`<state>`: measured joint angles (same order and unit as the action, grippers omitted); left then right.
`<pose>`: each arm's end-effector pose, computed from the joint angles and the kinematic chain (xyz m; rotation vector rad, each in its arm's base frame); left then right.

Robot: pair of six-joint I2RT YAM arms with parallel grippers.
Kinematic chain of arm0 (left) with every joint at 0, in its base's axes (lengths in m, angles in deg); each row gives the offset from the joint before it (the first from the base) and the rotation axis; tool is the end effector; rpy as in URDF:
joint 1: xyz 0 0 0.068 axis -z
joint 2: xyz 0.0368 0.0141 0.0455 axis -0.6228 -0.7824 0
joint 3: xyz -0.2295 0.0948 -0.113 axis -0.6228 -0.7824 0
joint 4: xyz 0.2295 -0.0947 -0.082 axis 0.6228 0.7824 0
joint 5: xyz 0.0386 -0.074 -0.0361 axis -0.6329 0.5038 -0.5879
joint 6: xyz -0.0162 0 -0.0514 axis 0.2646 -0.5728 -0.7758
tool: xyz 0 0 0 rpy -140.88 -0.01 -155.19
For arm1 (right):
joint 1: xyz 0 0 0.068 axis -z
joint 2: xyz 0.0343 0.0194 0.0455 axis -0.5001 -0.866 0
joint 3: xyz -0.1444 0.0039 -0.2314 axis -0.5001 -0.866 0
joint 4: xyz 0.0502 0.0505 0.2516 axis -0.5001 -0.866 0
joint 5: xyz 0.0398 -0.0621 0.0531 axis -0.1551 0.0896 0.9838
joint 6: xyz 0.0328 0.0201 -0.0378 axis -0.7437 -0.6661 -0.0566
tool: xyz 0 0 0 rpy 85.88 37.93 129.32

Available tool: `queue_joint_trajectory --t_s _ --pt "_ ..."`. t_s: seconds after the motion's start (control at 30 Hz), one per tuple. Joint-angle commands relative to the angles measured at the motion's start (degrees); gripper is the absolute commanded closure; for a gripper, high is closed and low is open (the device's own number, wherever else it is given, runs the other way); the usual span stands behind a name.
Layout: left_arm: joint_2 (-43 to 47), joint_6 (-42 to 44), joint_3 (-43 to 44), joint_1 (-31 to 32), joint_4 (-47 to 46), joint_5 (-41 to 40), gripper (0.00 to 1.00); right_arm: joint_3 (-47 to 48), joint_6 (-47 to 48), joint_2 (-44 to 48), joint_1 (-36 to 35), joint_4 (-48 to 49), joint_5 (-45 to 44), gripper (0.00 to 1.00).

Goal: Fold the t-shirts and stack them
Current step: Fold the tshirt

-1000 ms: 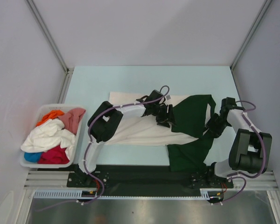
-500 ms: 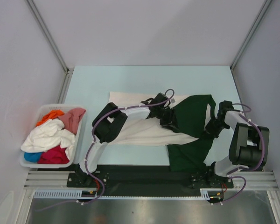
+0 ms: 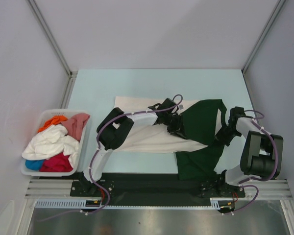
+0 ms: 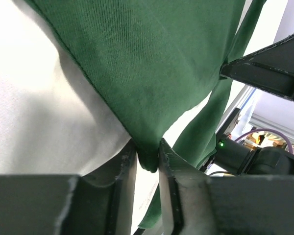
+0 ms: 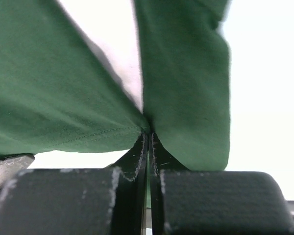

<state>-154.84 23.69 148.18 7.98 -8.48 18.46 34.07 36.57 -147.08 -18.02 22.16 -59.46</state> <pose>0.3148 -0.3611 0.1266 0.3393 2.8089 -1.3077 0.2395 -0.0431 0.1543 0.9269 2.8353 0.3432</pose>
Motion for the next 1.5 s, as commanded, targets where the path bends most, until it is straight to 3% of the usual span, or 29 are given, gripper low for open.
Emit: queue_joint_trajectory --t_s 0.0,0.37,0.5,0.53,0.6,0.63,0.73,0.8,0.97,1.07,1.13,1.23,1.3,1.47 --pt "1.2 -0.1 0.1 0.2 0.2 1.7 0.74 2.6 -2.5 2.0 0.4 -4.3 -6.1 1.00" --pt "2.1 0.9 -1.7 -0.2 3.2 2.2 0.86 3.9 -2.1 -0.4 0.4 -6.3 -6.6 0.97" --pt "3.1 2.9 -1.5 -1.1 6.8 1.6 0.83 4.6 -2.1 -0.6 0.4 -6.1 -6.9 0.93" --pt "3.1 3.3 -0.8 -1.3 7.8 1.6 0.75 5.8 -1.9 -0.7 0.4 -6.3 -7.5 0.92" --pt "3.4 5.5 0.1 -1.7 10.5 2.1 0.64 8.0 -1.1 -0.6 0.5 -7.5 -9.5 0.78" --pt "3.9 8.0 0.8 -1.8 11.9 1.3 0.55 9.2 -0.9 -0.1 0.5 -7.9 -10.5 0.64" --pt "8.2 14.0 1.5 -3.2 16.7 -1.6 0.43 15.6 0.1 1.9 0.5 -5.8 -13.8 0.39" --pt "11.1 16.2 1.3 -5.4 18.9 -2.0 0.41 20.0 0.3 1.5 0.6 -3.2 -14.3 0.33" --pt "19.2 20.2 -1.0 -14.1 21.2 -6.4 0.44 28.3 2.3 -9.4 0.8 6.6 -10.6 0.35" --pt "20.7 21.8 -1.7 -20.5 21.2 -10.3 0.45 37.1 3.7 -18.7 1.0 6.7 -9.5 0.45" --pt "20.2 22.2 -0.6 -24.1 21.2 -11.4 0.53 42.5 4.3 -22.2 1.2 7.4 -8.3 0.55" --pt "18.1 22.7 2.0 -30.8 21.1 -13.4 0.55 48.2 4.0 -27.7 1.5 7.8 -5.5 0.59" --pt "15.0 23.8 4.5 -34.5 21.3 -15.7 0.50 51.0 3.5 -30.8 1.5 7.4 -4.5 0.58" --pt "6.8 25.2 15.8 -41.1 24.0 -17.2 0.46 58.2 6.5 -35.2 1.7 5.3 -3.4 0.37"
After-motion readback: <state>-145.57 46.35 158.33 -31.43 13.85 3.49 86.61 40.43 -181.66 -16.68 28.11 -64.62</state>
